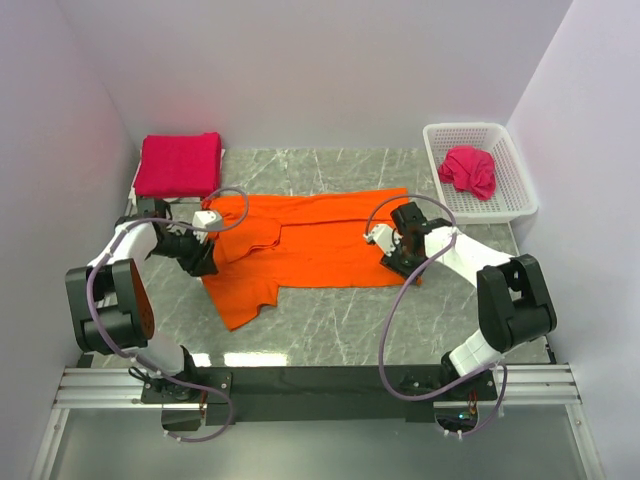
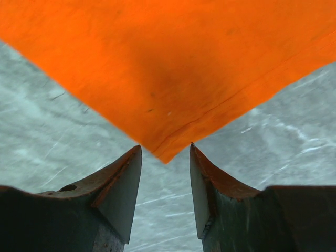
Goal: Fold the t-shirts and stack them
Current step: Fold the tshirt
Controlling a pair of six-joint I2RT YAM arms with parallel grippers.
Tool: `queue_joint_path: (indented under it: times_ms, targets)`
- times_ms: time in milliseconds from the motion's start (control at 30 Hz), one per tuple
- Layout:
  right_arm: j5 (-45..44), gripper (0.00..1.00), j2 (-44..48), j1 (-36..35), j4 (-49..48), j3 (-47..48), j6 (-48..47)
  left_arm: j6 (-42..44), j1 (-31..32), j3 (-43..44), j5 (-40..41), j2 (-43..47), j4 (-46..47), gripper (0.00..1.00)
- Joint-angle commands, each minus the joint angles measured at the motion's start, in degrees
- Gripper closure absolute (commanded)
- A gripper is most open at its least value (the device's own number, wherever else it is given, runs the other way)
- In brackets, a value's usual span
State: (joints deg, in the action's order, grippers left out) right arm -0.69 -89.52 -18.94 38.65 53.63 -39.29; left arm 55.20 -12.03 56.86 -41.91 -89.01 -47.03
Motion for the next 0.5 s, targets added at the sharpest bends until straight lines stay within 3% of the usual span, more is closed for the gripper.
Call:
queue_joint_path:
  times_ms: [0, 333, 467]
  targets:
    - [-1.95, 0.52, -0.83, -0.31, -4.11, -1.24, -2.37, 7.72, -0.01, -2.1, 0.34, 2.87, 0.35, 0.51]
    - [-3.18, 0.57, -1.98, -0.4, -5.08, -3.97, -3.69, 17.48, 2.0, -7.55, 5.08, 4.46, 5.26, 0.52]
    - [-3.35, 0.67, -3.38, -0.4, -5.43, -3.88, -3.69, 18.63, 4.47, -11.23, 8.33, 4.55, 9.22, 0.51]
